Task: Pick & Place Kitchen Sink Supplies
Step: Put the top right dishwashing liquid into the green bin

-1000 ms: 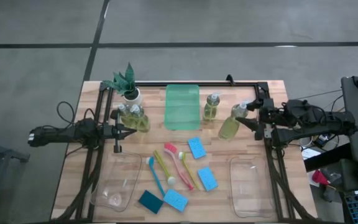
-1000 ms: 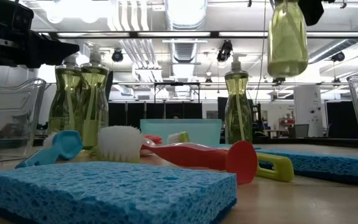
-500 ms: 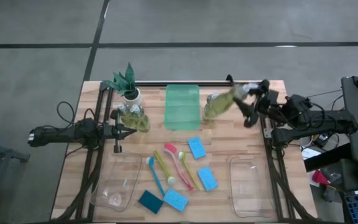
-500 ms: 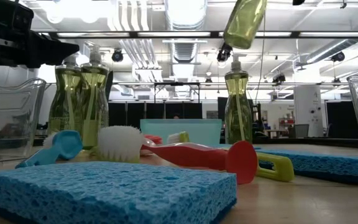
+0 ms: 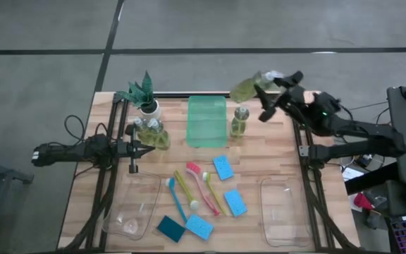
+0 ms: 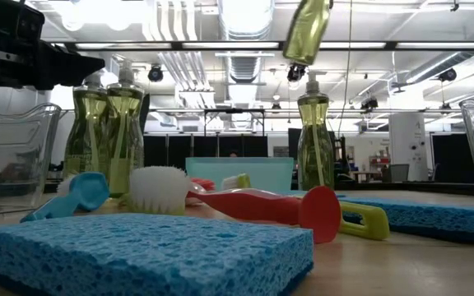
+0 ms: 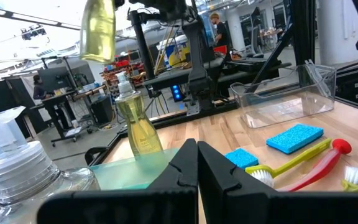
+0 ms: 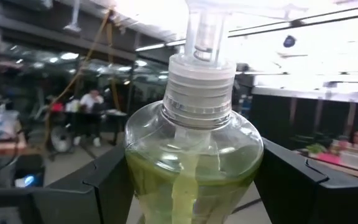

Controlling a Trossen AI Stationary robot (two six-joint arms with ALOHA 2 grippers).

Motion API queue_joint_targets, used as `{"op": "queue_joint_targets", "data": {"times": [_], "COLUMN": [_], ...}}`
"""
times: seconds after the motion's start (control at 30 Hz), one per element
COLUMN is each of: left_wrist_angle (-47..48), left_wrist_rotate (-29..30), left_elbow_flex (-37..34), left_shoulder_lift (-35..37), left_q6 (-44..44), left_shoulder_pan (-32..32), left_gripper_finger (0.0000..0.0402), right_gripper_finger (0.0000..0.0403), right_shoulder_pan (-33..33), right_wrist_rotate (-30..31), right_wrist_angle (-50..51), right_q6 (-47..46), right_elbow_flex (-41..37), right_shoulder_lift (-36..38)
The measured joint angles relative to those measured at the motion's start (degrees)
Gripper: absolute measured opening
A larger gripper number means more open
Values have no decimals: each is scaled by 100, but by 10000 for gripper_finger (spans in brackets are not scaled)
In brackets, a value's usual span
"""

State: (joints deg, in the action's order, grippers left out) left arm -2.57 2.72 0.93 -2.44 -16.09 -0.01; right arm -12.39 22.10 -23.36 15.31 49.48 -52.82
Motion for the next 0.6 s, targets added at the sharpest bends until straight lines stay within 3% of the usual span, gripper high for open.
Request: {"op": "queue_joint_targets", "data": {"times": [0.2, 0.47, 0.6], "left_wrist_angle": [0, 0, 0], "left_wrist_rotate": [4, 18, 17], "left_elbow_flex": [0, 0, 0], "left_shoulder_lift": [0, 0, 0], "left_q6": [-1, -1, -1], "left_shoulder_pan": [-2, -2, -2], "left_gripper_finger": [0, 0, 0], "right_gripper_finger": [270, 270, 270], "right_shoulder_pan": [-720, -1550, -1669], "right_wrist_rotate": [-999, -2845, -3042], "right_wrist_angle": [691, 733, 856], "right_q6": [-385, -1090, -1078], "right_elbow_flex": [1013, 2010, 2450], "right_shoulder_lift": [-1131, -2712, -3470]}}
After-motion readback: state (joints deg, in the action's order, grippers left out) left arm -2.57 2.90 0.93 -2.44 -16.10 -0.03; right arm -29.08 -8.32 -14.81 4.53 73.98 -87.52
